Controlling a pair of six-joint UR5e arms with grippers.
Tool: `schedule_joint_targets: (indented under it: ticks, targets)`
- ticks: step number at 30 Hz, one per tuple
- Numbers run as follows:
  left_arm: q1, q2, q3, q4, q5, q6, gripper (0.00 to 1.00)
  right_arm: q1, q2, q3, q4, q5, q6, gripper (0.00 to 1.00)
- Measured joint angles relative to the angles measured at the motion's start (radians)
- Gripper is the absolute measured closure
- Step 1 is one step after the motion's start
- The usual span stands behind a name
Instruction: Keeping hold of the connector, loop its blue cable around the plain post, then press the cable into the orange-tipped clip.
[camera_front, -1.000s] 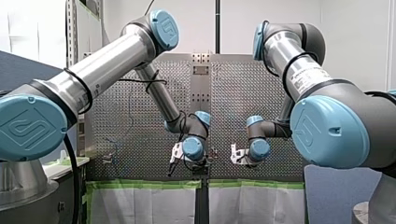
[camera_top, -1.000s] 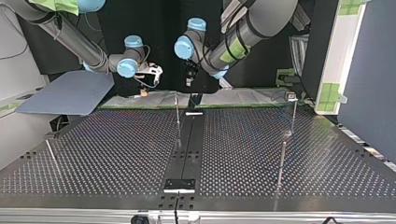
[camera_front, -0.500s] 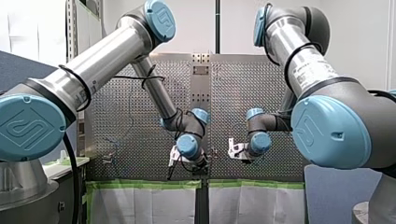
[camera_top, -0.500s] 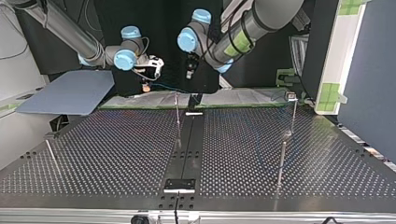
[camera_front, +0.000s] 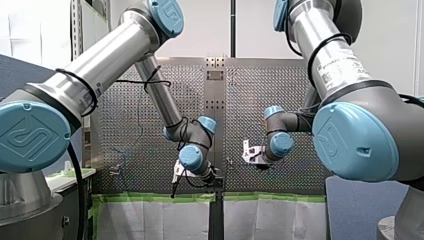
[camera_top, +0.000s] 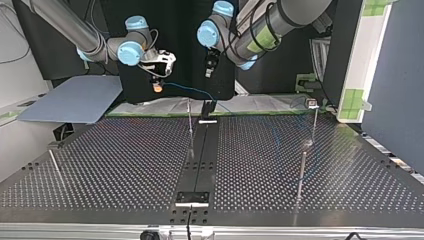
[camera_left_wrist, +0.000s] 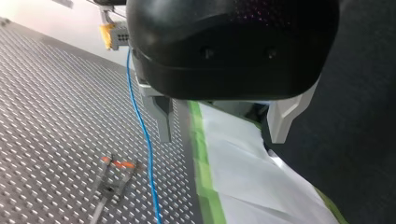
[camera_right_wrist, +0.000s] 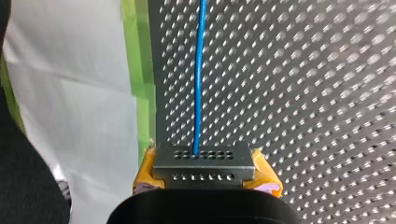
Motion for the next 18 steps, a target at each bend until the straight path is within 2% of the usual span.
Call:
schedule_joint_targets:
  ticks: [3, 7, 12, 18]
  targets:
    - [0.000, 0.021, -0.009, -0.001, 0.010, -0.005, 0.00, 0.009, -0.031, 0.030, -0.026, -0.015, 0.015, 1.00]
    - [-0.001, 0.033, -0.013, -0.030, 0.010, -0.006, 0.00, 0.023, -0.064, 0.053, -0.041, -0.021, 0.020, 1.00]
    - [-0.001, 0.056, -0.013, -0.066, 0.002, -0.019, 0.00, 0.036, -0.073, 0.068, -0.055, -0.019, 0.026, 1.00]
    - [0.014, 0.110, -0.013, -0.119, -0.017, -0.071, 0.00, 0.039, -0.073, 0.078, -0.067, -0.006, 0.033, 1.00]
